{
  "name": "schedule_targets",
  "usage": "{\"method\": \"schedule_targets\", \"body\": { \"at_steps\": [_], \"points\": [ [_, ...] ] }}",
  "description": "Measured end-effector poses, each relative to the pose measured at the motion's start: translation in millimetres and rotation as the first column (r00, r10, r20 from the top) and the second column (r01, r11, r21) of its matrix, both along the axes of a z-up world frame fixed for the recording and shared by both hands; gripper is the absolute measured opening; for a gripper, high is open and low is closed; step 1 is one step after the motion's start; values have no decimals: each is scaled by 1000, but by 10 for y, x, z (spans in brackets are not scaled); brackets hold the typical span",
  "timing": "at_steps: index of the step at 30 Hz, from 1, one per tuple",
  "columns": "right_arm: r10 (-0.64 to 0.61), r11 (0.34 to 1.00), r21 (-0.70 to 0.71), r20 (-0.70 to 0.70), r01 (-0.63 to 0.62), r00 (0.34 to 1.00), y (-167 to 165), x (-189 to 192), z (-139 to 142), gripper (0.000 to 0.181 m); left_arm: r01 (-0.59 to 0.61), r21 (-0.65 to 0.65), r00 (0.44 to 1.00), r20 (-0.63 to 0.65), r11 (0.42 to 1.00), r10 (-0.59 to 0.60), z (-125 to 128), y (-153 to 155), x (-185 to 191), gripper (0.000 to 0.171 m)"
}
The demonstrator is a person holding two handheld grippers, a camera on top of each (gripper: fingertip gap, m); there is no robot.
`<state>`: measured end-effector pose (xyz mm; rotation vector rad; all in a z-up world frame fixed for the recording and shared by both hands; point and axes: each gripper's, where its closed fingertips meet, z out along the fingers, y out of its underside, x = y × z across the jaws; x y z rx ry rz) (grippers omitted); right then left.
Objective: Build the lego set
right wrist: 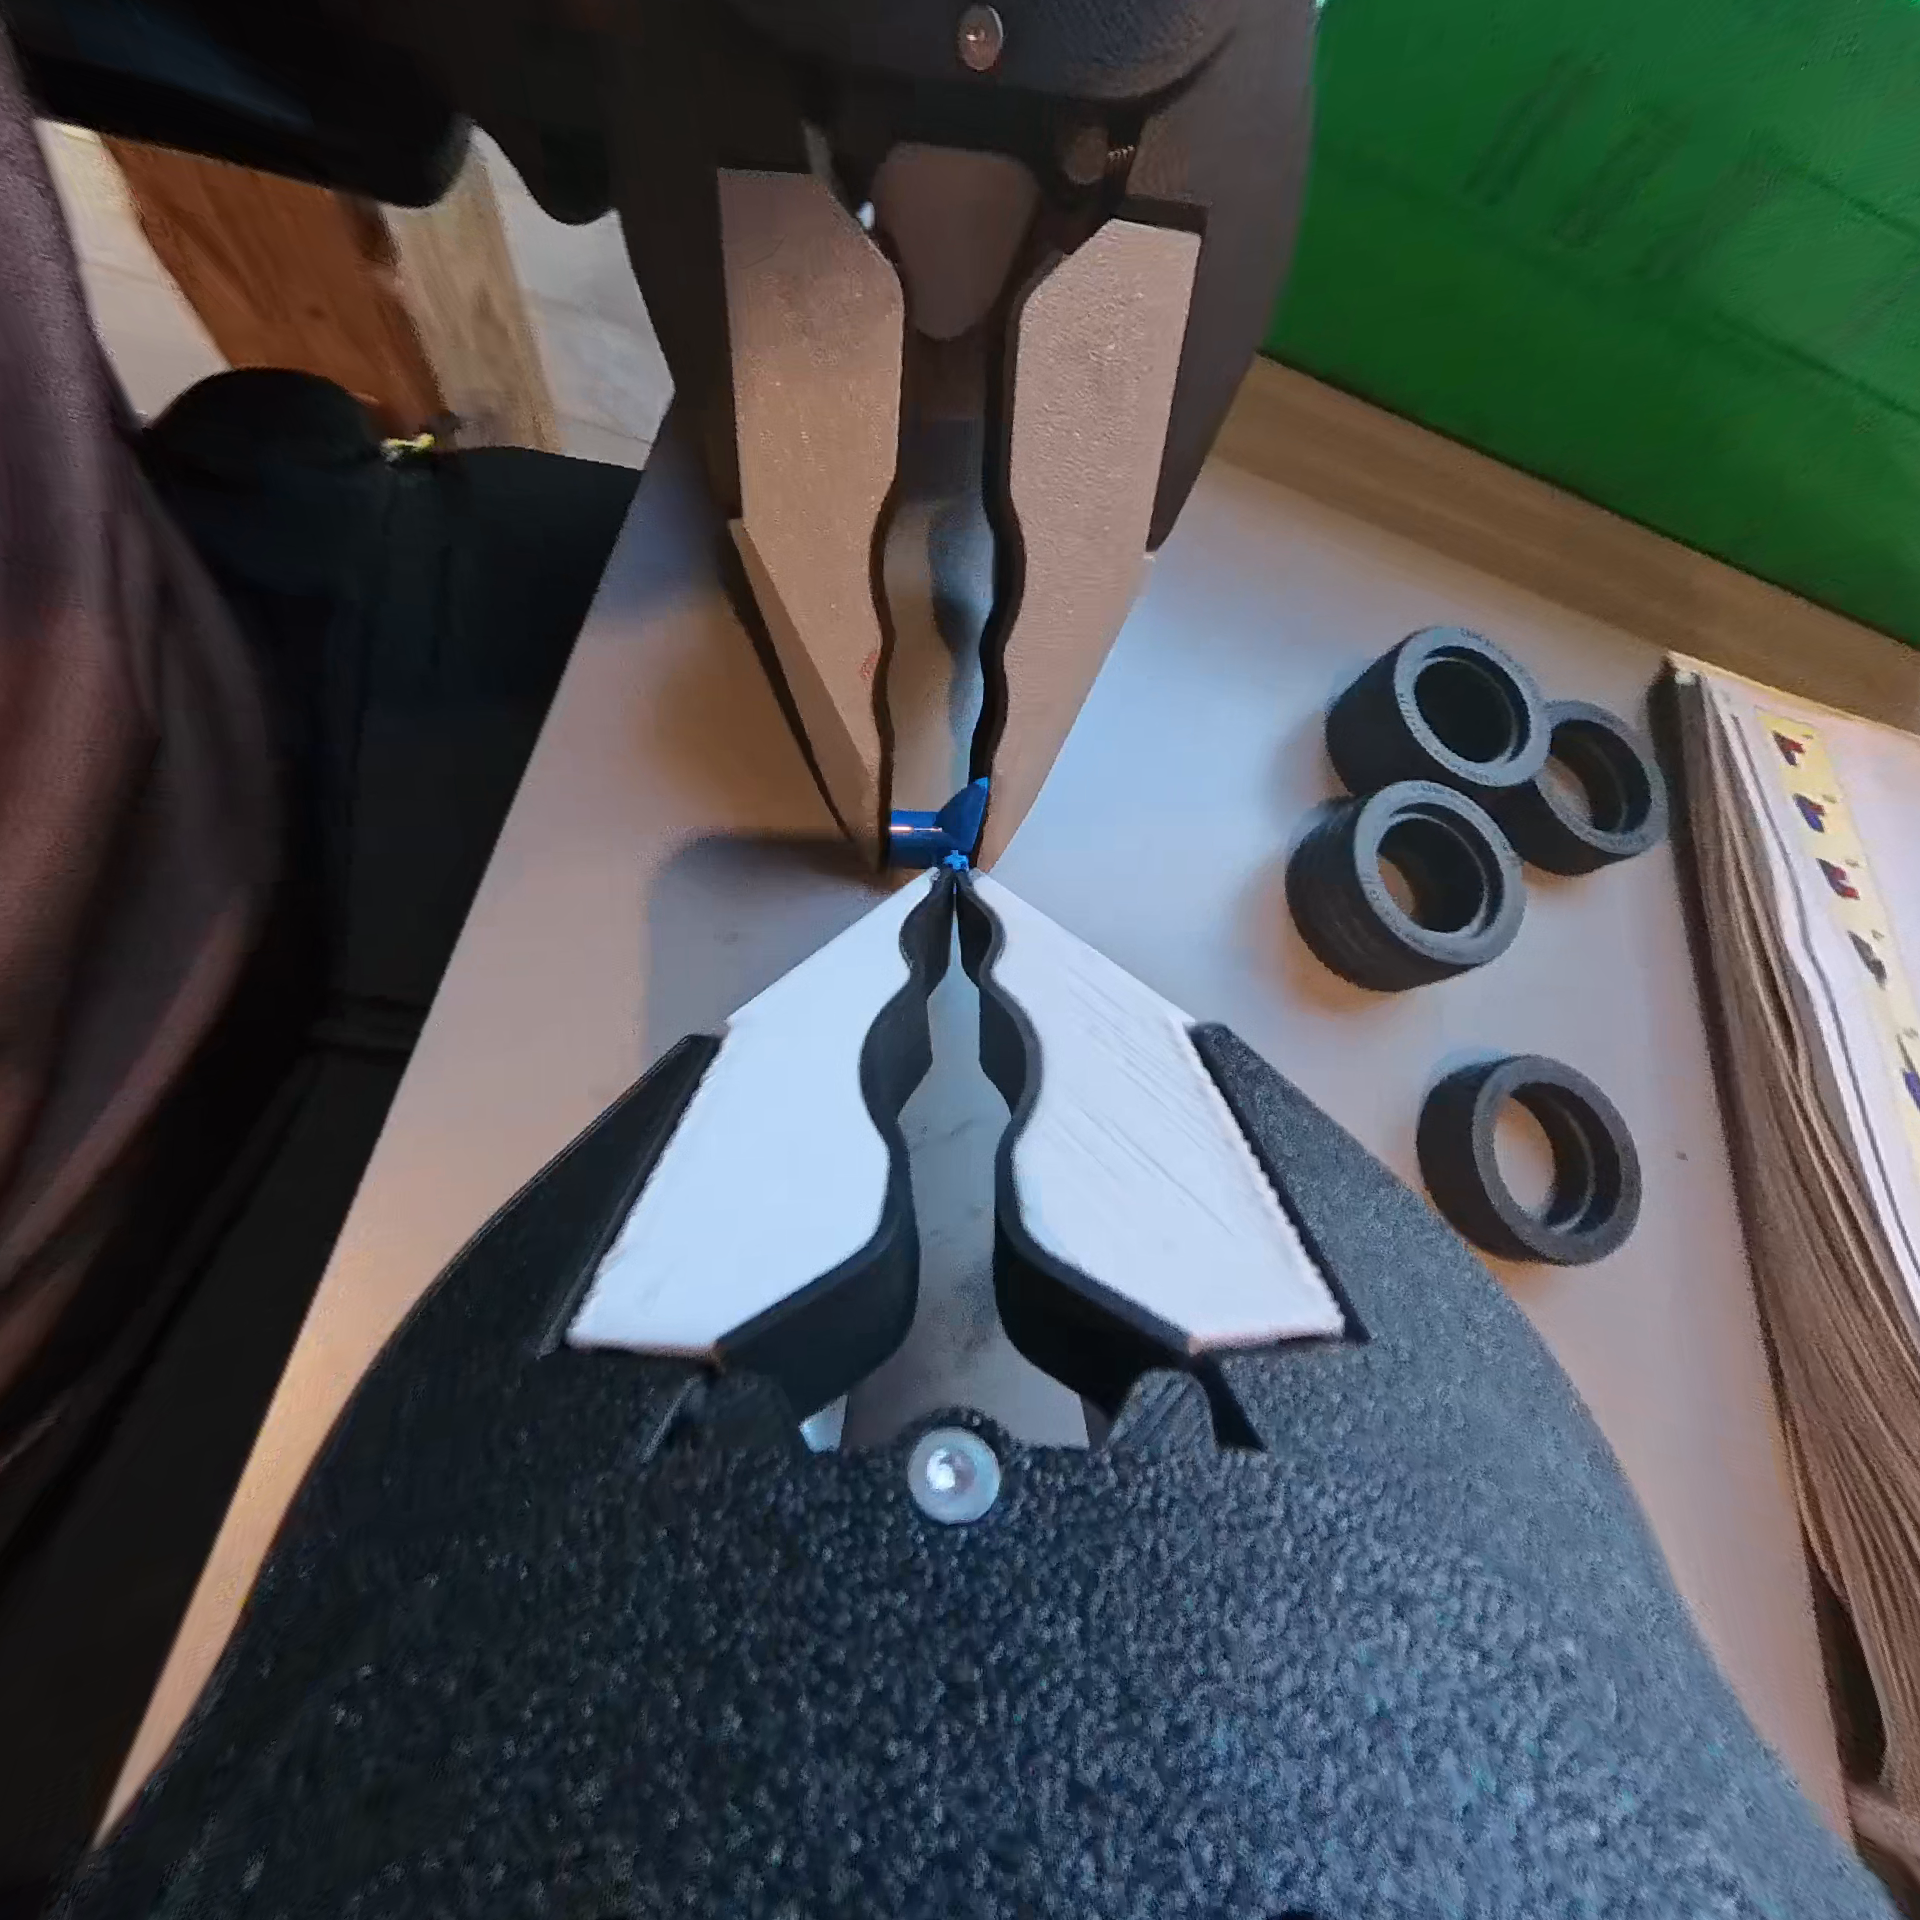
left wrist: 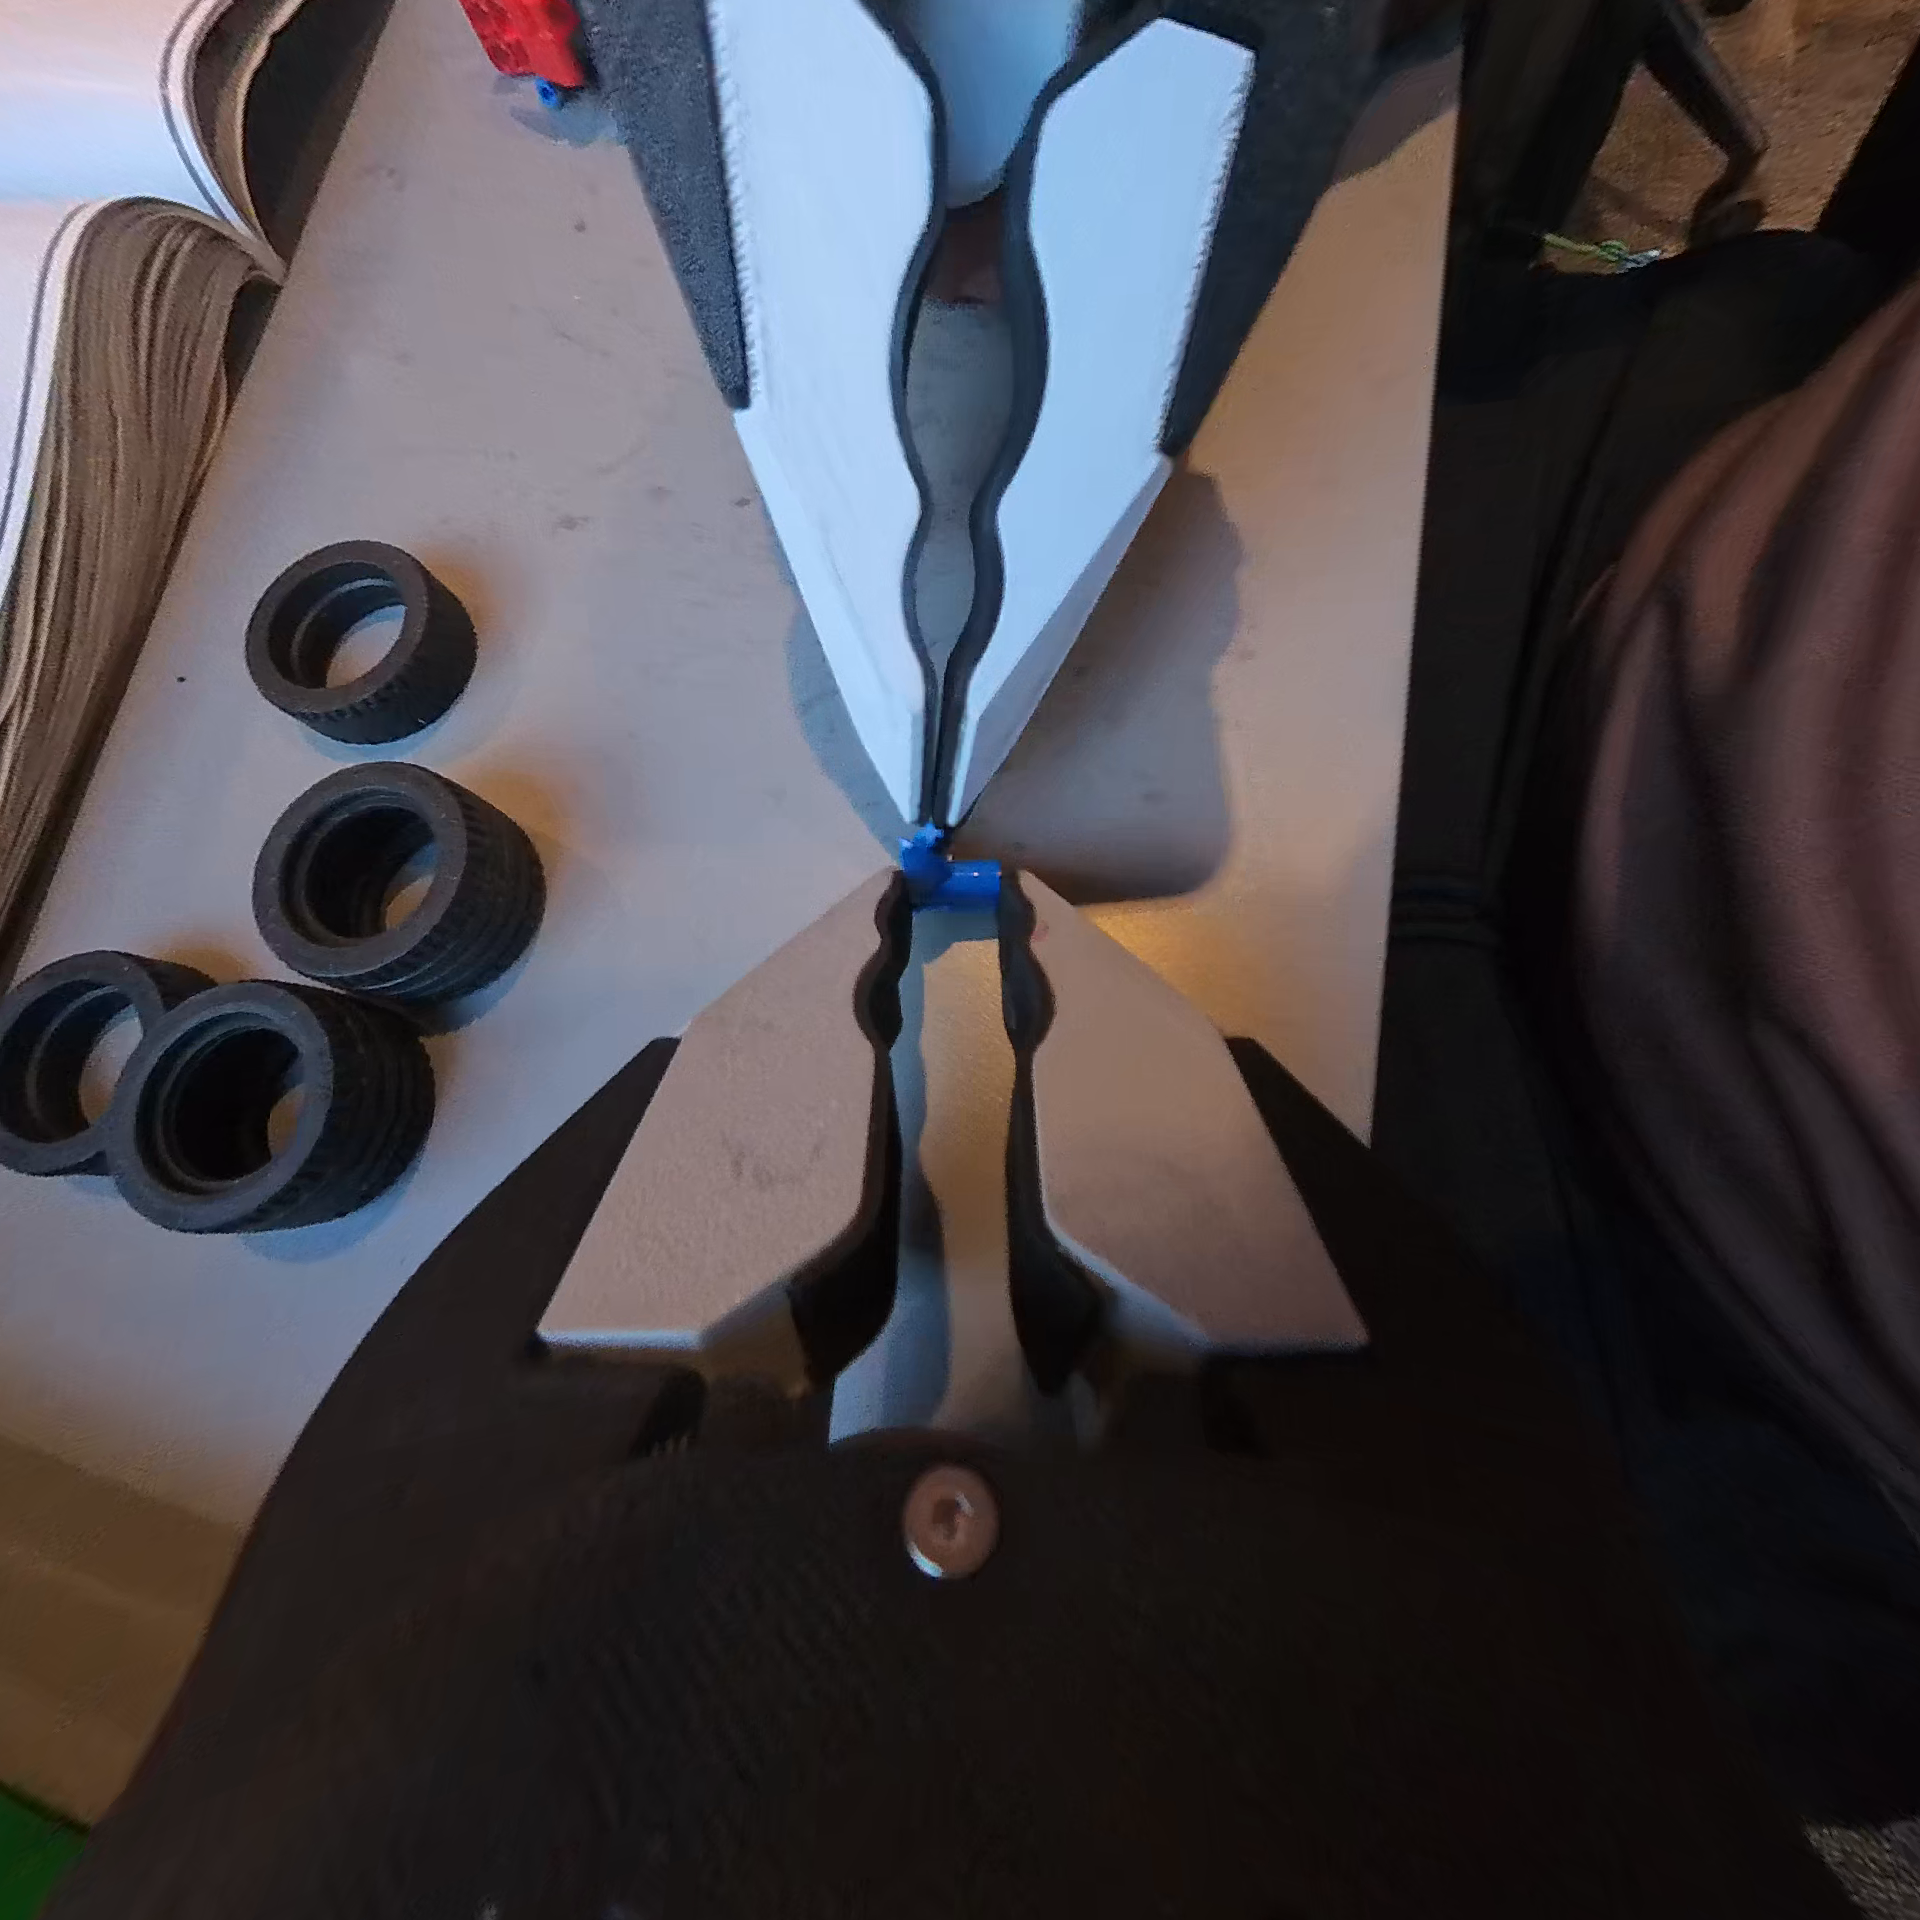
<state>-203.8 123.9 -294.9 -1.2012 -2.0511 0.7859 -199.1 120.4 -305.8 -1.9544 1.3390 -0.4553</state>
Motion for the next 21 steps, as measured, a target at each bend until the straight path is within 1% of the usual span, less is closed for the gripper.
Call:
{"method": "schedule_targets", "body": {
  "at_steps": [2, 4, 12, 17, 21],
  "points": [
    [39, 999, -33, 9, -38, 999, -9, -13, -1, 0, 9, -7, 1000, 0, 1000, -9, -2, -2, -2, 14],
    [42, 997, -59, 21, -40, 999, -10, -28, -4, 0, 7, -15, 1000, 0, 1000, -7, -5, -3, -9, 14],
    [-43, 998, 41, -12, 43, 999, -4, -39, -10, 0, 4, -13, 1000, -4, 1000, -4, -8, -4, -10, 14],
    [-96, 993, 67, -20, 97, 995, -5, -46, -9, 0, -5, -10, 1000, -7, 1000, 5, -8, -4, -13, 14],
    [-113, 990, 81, -24, 114, 993, -4, -48, -10, 0, -10, -9, 1000, -7, 1000, 10, -9, -5, -12, 14]
  ]
}}
